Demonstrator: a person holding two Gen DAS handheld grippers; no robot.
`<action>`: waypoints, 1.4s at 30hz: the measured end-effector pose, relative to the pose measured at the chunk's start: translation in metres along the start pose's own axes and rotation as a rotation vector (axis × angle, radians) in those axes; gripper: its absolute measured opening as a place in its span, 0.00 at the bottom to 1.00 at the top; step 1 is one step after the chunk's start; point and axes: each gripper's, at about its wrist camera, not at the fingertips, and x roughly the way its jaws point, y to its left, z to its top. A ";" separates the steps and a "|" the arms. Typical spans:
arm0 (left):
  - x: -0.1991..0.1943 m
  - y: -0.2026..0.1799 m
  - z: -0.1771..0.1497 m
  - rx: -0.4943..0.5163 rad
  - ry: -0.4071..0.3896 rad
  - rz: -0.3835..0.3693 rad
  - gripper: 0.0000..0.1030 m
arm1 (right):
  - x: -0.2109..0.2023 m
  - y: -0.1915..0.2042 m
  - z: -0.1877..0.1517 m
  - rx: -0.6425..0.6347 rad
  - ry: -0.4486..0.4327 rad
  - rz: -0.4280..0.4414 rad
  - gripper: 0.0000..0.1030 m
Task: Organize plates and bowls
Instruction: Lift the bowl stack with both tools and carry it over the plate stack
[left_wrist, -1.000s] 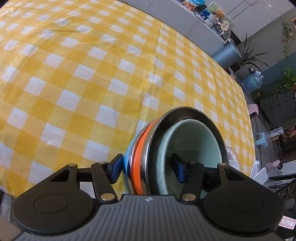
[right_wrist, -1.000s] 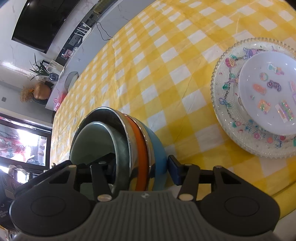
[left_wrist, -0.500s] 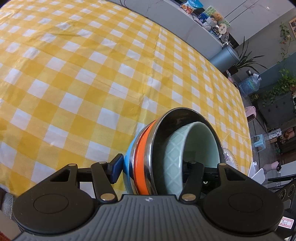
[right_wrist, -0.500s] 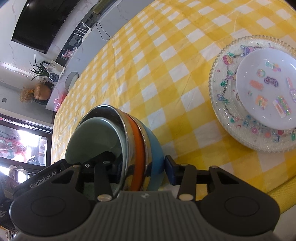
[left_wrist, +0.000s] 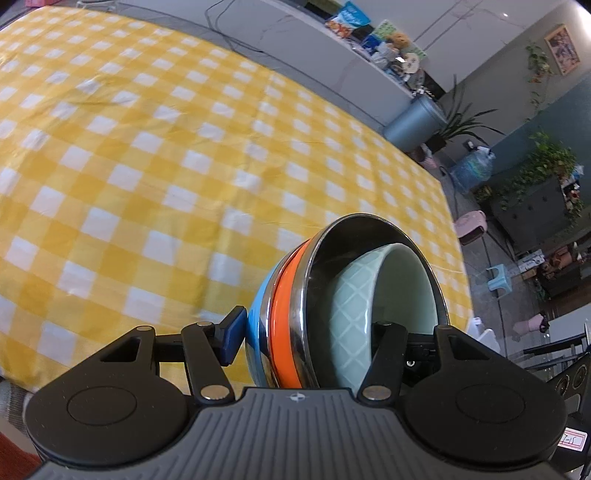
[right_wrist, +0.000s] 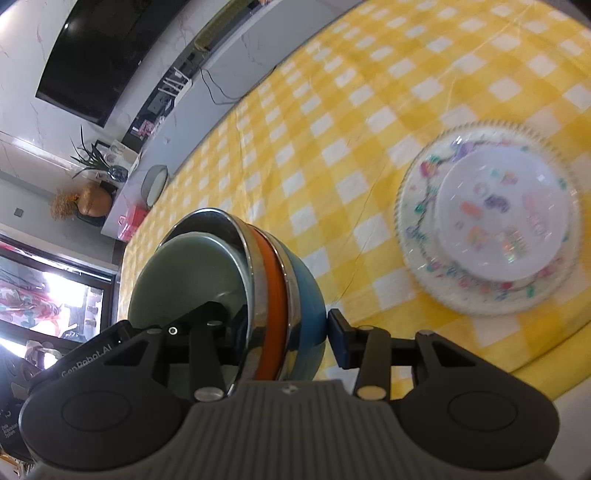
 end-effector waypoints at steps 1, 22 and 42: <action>0.000 -0.005 -0.001 0.006 -0.001 -0.006 0.62 | -0.006 -0.002 0.002 -0.001 -0.009 0.000 0.42; 0.068 -0.090 -0.014 0.055 0.068 -0.107 0.61 | -0.072 -0.067 0.055 0.026 -0.086 -0.070 0.40; 0.122 -0.105 -0.023 0.068 0.144 -0.115 0.59 | -0.065 -0.123 0.074 0.091 -0.076 -0.136 0.40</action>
